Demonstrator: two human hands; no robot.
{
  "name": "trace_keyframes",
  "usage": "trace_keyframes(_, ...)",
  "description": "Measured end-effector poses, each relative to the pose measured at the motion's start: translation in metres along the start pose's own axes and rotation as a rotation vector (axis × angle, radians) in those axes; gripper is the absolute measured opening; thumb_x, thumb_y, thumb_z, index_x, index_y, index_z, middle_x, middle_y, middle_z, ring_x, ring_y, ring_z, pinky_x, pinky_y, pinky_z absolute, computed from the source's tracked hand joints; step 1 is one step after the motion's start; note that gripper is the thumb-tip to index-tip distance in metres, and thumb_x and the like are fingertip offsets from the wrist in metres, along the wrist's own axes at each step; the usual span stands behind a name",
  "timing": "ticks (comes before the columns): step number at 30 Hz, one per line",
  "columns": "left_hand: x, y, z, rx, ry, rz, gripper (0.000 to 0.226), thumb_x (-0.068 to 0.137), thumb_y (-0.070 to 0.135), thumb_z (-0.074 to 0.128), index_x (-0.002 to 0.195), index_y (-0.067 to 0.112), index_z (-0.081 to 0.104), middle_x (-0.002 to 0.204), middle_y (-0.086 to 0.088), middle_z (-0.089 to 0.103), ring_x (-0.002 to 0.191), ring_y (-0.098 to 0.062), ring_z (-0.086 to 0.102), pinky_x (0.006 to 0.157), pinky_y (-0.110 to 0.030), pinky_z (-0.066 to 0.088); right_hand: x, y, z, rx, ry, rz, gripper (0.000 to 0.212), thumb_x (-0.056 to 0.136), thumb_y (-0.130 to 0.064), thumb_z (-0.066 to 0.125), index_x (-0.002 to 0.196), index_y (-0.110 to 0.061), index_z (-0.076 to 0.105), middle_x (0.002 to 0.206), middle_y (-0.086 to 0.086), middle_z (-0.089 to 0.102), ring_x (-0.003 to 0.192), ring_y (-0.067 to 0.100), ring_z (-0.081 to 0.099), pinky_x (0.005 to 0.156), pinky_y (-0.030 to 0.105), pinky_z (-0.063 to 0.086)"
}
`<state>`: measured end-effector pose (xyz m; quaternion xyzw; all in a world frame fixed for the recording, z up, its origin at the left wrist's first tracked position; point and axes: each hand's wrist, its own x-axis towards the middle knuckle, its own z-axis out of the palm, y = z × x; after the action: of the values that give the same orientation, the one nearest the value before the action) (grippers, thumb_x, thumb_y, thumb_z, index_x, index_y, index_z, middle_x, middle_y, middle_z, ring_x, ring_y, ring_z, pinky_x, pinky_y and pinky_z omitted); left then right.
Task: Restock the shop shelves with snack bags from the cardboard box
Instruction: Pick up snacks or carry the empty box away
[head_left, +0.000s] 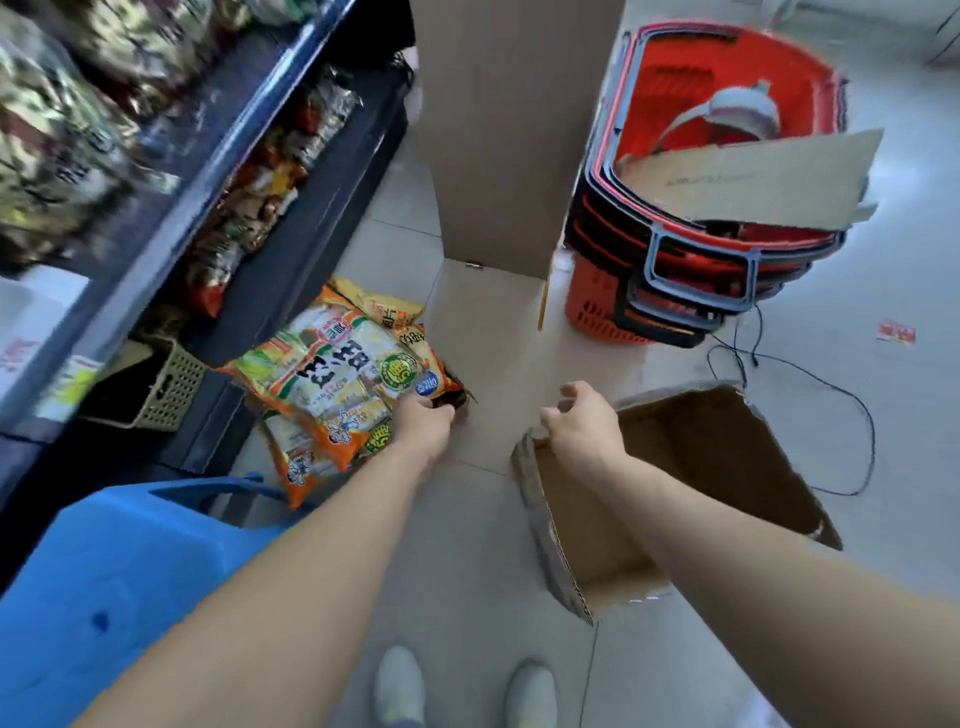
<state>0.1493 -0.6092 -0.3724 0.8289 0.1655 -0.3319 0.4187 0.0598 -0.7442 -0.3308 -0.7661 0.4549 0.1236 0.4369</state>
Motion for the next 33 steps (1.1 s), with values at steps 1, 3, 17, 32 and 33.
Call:
trace_keyframes(1, 0.006, 0.001, -0.022, -0.022, 0.051, -0.005, 0.02, 0.091, 0.016, 0.059, 0.107, 0.004, 0.06, 0.099, -0.008, 0.059, 0.093, -0.027, 0.059, 0.074, -0.021, 0.047, 0.005, -0.018, 0.006, -0.022, -0.014, -0.021, 0.048, 0.094, -0.019, 0.051, 0.139, -0.009, 0.041, 0.134, 0.011, 0.054, 0.118, 0.026, 0.053, 0.095, 0.031, 0.041)
trace_keyframes(3, 0.022, -0.003, -0.064, -0.059, 0.123, -0.044, 0.009, 0.093, 0.017, 0.057, 0.087, 0.009, 0.057, 0.083, 0.0, 0.051, 0.085, -0.023, 0.052, 0.061, -0.021, 0.041, 0.015, -0.05, 0.025, -0.08, -0.054, -0.052, 0.049, 0.094, -0.02, 0.052, 0.139, -0.009, 0.041, 0.136, 0.011, 0.052, 0.123, 0.026, 0.05, 0.095, 0.029, 0.039)
trace_keyframes(17, 0.155, -0.073, -0.166, -0.072, 0.248, -0.268, 0.094, 0.077, 0.054, 0.069, 0.143, 0.005, 0.024, 0.146, -0.015, 0.029, 0.133, -0.035, 0.035, 0.103, -0.047, 0.036, 0.129, -0.123, 0.17, -0.111, -0.175, -0.063, 0.072, 0.092, -0.052, 0.049, 0.145, -0.006, 0.032, 0.146, 0.013, 0.042, 0.131, 0.03, 0.043, 0.104, 0.038, 0.037)
trace_keyframes(32, 0.23, -0.123, -0.129, -0.371, 0.01, -0.319, 0.146, 0.028, 0.073, 0.075, 0.145, 0.013, 0.013, 0.141, -0.015, 0.046, 0.127, -0.033, 0.047, 0.111, -0.056, 0.027, 0.219, -0.081, 0.196, -0.059, -0.349, 0.031, 0.088, 0.086, -0.068, 0.041, 0.152, -0.015, 0.015, 0.156, 0.013, 0.024, 0.14, 0.033, 0.03, 0.111, 0.046, 0.026)
trace_keyframes(33, 0.229, -0.121, -0.13, -0.389, 0.014, -0.302, 0.14, 0.028, 0.071, 0.074, 0.142, 0.013, 0.019, 0.138, -0.014, 0.049, 0.125, -0.033, 0.048, 0.11, -0.055, 0.029, 0.223, -0.08, 0.196, -0.063, -0.36, 0.031, 0.088, 0.086, -0.067, 0.04, 0.152, -0.014, 0.015, 0.155, 0.013, 0.025, 0.14, 0.032, 0.03, 0.111, 0.046, 0.026)
